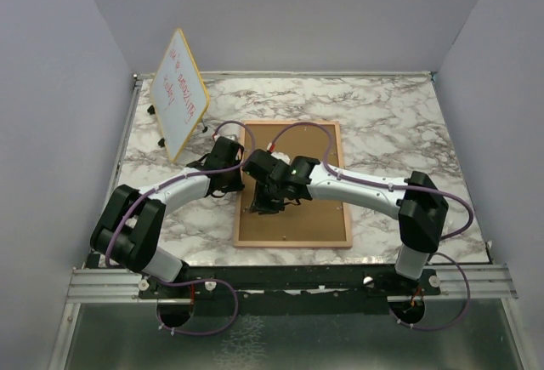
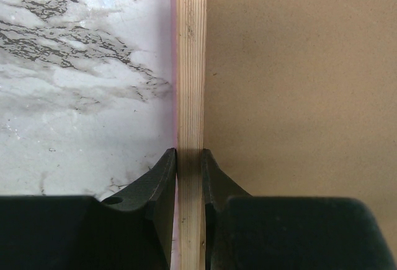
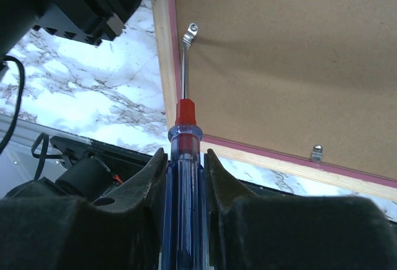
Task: Take the photo out of the frame
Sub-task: Release the photo frame item from the photo frame.
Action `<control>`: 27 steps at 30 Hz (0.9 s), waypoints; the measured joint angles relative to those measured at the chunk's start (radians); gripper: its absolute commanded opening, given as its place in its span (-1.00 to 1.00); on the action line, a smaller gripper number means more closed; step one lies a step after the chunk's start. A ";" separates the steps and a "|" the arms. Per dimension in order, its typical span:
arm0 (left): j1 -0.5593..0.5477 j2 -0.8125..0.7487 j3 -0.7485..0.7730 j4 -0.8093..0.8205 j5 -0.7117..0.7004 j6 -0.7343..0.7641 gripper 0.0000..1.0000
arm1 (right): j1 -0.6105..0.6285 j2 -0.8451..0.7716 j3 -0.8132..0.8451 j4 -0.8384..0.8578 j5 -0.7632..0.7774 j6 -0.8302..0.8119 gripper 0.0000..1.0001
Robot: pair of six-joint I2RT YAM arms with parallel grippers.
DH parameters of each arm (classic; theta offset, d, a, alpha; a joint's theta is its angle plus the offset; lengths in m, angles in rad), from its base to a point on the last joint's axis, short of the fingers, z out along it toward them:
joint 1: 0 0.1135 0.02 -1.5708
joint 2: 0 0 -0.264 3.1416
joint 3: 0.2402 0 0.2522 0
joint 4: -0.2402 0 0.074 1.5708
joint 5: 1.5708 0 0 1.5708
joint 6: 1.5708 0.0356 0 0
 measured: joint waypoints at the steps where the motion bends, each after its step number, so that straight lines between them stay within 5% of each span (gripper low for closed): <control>1: 0.000 0.000 0.000 0.000 0.000 0.000 -1.00 | 0.000 0.002 0.003 -0.001 -0.004 0.000 -0.99; 27: 0.000 0.000 0.000 0.000 0.000 0.000 -1.00 | 0.000 0.016 0.029 0.001 -0.015 0.024 -0.99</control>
